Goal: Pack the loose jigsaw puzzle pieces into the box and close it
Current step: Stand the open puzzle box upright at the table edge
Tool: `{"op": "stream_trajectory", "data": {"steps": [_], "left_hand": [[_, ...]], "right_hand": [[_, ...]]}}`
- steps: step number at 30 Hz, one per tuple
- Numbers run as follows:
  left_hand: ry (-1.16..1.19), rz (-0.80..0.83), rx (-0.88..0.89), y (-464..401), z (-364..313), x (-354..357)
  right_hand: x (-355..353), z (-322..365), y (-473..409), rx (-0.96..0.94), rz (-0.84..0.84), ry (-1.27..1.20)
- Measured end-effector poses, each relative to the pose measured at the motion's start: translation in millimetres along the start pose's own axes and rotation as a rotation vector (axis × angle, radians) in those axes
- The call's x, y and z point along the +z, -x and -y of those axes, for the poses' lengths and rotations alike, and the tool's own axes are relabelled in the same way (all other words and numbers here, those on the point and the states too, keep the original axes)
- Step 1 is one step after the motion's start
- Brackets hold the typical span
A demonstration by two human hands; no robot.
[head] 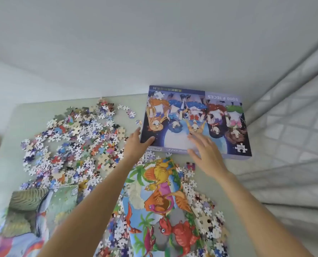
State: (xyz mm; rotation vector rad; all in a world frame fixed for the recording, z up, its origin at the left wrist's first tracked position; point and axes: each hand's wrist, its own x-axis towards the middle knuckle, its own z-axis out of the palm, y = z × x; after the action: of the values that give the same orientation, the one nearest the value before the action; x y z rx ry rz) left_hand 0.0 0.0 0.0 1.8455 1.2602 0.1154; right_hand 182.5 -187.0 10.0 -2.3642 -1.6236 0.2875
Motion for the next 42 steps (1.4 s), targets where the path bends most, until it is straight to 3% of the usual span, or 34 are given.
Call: {"op": "stream_trajectory", "data": {"steps": [3, 5, 7, 10, 15, 19, 24, 32, 35, 37, 39, 42], "left_hand": [[0.031, -0.026, 0.022, -4.9, 2.3, 4.5], [0.076, -0.034, 0.038, -4.1, 7.1, 7.7], [0.155, -0.044, 0.044, -2.3, 5.3, 11.7], [0.293, -0.048, 0.048, 3.1, 4.3, 12.9], [0.537, -0.045, 0.012, 30.2, -5.8, -4.2], [0.609, -0.068, 0.006, 70.1, -4.7, -24.7], [0.67, -0.061, 0.002, 124.8, 2.6, -36.9], [0.736, -0.031, -0.187, 221.7, 24.2, -50.8], [0.735, -0.017, -0.205, 255.9, 33.3, -53.0], [0.751, -0.079, -0.18, 276.0, 35.3, -49.2], [0.752, -0.139, -0.15, 291.0, 29.1, -41.7], [0.822, -0.142, -0.134, 309.3, 15.6, -31.9]], "right_hand": [[-5.0, -39.0, -0.8, 0.218, -0.293, 0.042], [-10.1, -68.5, 5.6, 0.454, -0.311, 0.057], [-14.2, -86.1, 8.8, 0.63, -0.231, -0.094], [-21.1, -97.2, 11.6, 0.658, -0.145, -0.239], [-30.9, -82.3, 37.2, 0.672, -0.233, -0.284], [-36.5, -64.0, 76.0, 0.608, -0.329, -0.409], [-30.8, -46.6, 127.4, 0.636, -0.256, -0.576], [-38.2, -12.9, 202.3, 0.489, -0.22, -0.703], [-33.5, -5.7, 223.6, 0.434, -0.109, -0.595], [-32.7, 8.9, 233.3, 0.363, -0.053, -0.312], [-39.1, 36.2, 235.6, 0.209, -0.092, -0.132], [-51.7, 96.1, 238.1, -0.092, -0.046, -0.105]]}}
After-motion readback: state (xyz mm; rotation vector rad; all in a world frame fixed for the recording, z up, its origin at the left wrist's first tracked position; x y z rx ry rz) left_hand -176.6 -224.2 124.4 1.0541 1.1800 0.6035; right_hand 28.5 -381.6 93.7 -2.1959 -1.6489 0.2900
